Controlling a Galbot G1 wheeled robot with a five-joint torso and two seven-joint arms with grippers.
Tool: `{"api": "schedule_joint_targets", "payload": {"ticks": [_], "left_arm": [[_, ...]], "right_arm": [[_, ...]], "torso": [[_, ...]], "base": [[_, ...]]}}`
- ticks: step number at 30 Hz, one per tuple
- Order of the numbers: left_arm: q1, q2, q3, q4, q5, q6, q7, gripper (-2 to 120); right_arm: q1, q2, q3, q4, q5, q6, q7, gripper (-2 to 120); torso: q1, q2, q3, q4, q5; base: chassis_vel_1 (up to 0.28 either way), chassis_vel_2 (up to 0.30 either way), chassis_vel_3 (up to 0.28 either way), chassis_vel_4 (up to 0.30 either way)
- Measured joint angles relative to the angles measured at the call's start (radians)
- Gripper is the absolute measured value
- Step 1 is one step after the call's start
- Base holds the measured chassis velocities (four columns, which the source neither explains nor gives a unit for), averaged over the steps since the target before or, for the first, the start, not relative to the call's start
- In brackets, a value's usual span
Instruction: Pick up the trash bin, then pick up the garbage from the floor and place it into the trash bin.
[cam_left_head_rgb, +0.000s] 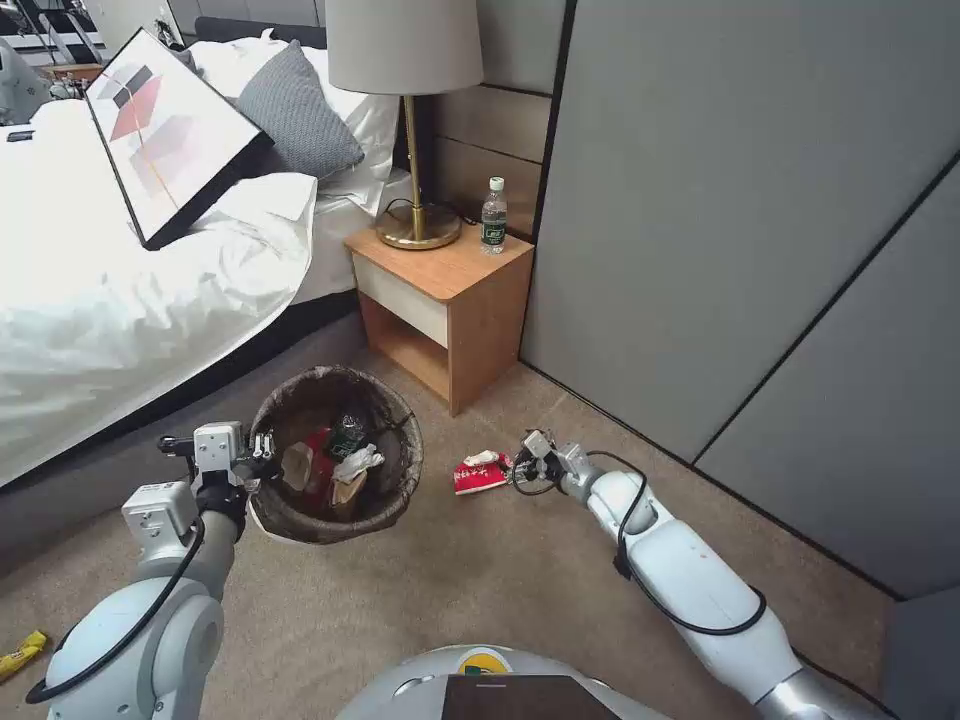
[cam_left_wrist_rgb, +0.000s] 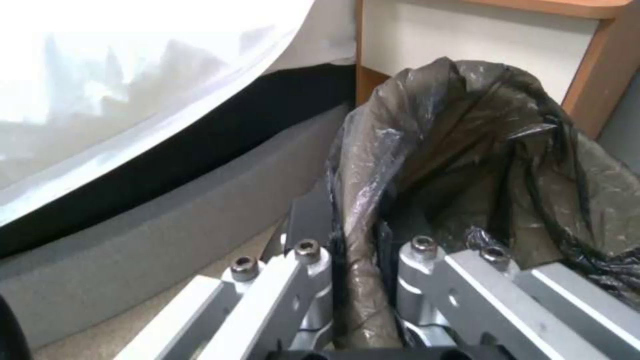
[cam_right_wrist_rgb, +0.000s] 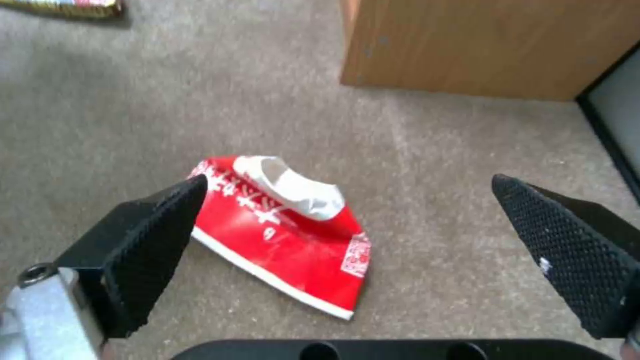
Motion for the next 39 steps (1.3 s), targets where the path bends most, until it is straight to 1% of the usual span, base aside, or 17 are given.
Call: {"api": "schedule_joint_targets", "payload": {"ticks": [5, 9, 13, 19, 22, 26, 35, 36, 39], "left_arm": [[0.004, 0.0, 0.002, 0.0, 0.004, 0.0, 0.0, 7], [0.004, 0.0, 0.007, 0.0, 0.011, 0.0, 0.0, 7], [0.004, -0.001, 0.008, 0.0, 0.014, 0.0, 0.0, 7], [0.009, -0.003, 0.007, 0.0, 0.017, 0.0, 0.0, 7], [0.013, -0.005, 0.007, 0.0, 0.019, 0.0, 0.0, 7], [0.017, -0.007, 0.006, 0.0, 0.022, 0.0, 0.0, 7], [0.019, -0.013, 0.01, 0.0, 0.031, -0.001, -0.001, 7], [0.019, -0.013, 0.01, 0.0, 0.031, -0.001, -0.001, 7], [0.02, -0.015, 0.011, 0.0, 0.033, -0.001, -0.001, 7]], "right_arm": [[0.018, 0.01, -0.014, -0.039, -0.01, 0.021, -0.025, 100], [0.048, 0.029, -0.039, -0.093, -0.021, 0.042, -0.045, 100], [0.071, 0.047, -0.056, -0.136, -0.026, 0.045, -0.05, 100], [0.096, 0.059, -0.082, -0.169, -0.028, 0.045, -0.052, 100], [0.126, 0.084, -0.096, -0.212, -0.029, 0.045, -0.052, 100], [0.14, 0.099, -0.101, -0.244, -0.03, 0.047, -0.052, 100], [0.177, 0.165, -0.101, -0.38, -0.038, 0.061, -0.047, 100], [0.177, 0.165, -0.101, -0.38, -0.038, 0.061, -0.047, 100], [0.194, 0.191, -0.09, -0.45, -0.062, 0.078, -0.046, 100]], "torso": [[0.0, 0.0, 0.0, 0.0, 0.0], [0.0, 0.0, 0.0, 0.0001, 0.0], [0.0, 0.0, 0.0, 0.0001, 0.0], [0.0, 0.0, 0.0, -0.0001, -0.0001], [0.0, 0.0, 0.0, 0.0002, -0.0002], [0.0, 0.0, 0.0, 0.0001, -0.0001], [0.0, 0.0, 0.0, 0.0, -0.0001], [0.0, 0.0, 0.0, 0.0, -0.0001], [0.0, 0.0, 0.0, 0.0001, -0.0001]], "base": [[0.0, 0.0, 0.0, 0.0], [0.0, 0.0, 0.0, 0.0], [0.0, 0.0, 0.0, 0.0], [0.0, 0.0, 0.0, 0.0], [0.0, 0.0, 0.0, 0.0], [0.0, 0.0, 0.0, 0.0], [0.0, 0.0, 0.0, 0.0], [0.0, 0.0, 0.0, 0.0], [0.0, 0.0, 0.0, 0.0]]}}
